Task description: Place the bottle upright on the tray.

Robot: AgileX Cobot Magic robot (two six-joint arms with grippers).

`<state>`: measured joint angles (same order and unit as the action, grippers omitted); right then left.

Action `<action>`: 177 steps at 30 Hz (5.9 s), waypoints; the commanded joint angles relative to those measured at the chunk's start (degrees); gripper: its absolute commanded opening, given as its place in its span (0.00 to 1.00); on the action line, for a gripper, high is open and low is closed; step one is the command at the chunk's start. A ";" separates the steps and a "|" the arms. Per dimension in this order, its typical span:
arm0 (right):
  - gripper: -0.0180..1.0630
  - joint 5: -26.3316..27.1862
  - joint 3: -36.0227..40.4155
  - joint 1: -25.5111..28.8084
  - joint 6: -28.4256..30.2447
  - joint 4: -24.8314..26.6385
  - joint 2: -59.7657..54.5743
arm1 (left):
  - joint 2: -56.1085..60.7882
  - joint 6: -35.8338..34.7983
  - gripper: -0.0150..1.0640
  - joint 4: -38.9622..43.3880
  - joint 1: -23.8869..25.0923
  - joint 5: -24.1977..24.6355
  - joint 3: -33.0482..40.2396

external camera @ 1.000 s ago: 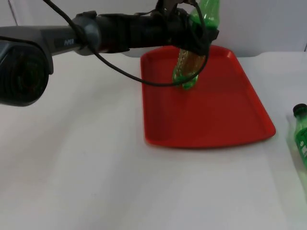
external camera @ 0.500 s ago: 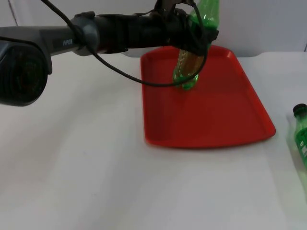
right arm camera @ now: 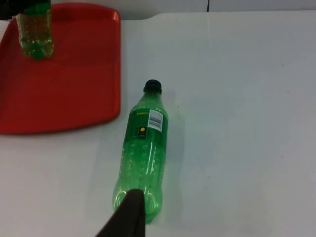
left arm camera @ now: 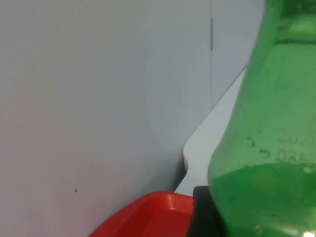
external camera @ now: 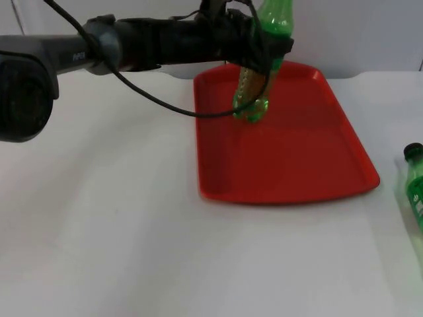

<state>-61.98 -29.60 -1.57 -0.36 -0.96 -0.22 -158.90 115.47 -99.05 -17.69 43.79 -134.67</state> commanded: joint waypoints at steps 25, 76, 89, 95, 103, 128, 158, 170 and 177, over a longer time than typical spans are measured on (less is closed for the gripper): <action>0.99 0.20 0.03 0.19 0.36 -0.48 0.22 | 0.03 -0.97 0.53 11.95 2.90 11.11 -0.44; 0.99 0.20 0.03 0.19 0.36 -2.73 0.22 | 8.32 -24.60 0.93 38.53 16.46 26.18 -0.44; 0.99 0.20 0.03 0.19 0.36 -2.85 0.22 | 23.31 -38.42 0.93 33.31 18.13 26.18 -0.44; 0.99 0.20 0.03 0.19 0.36 -2.85 0.22 | 30.89 -43.99 0.93 26.20 18.40 26.18 -0.44; 0.99 0.20 0.03 0.19 0.36 -2.85 0.22 | 33.89 -45.23 0.93 14.63 18.40 26.18 -0.44; 0.99 0.20 0.03 0.19 0.36 -2.85 0.22 | 49.19 -116.63 0.93 96.13 19.77 5.50 -0.41; 0.99 0.20 0.03 0.19 0.36 -2.85 0.22 | 75.17 -115.96 0.93 97.57 11.45 -4.33 40.86; 0.99 0.20 0.03 0.19 0.36 -2.85 0.22 | 93.22 -115.96 0.93 97.67 2.45 -9.94 56.75; 0.99 0.20 0.03 0.19 0.36 -2.85 0.22 | 101.20 -115.96 0.93 97.79 -1.42 -8.50 62.54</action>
<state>-61.98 -29.60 -1.57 0.00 -3.54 -0.22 -59.59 -0.51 -1.54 -18.21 34.92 -73.38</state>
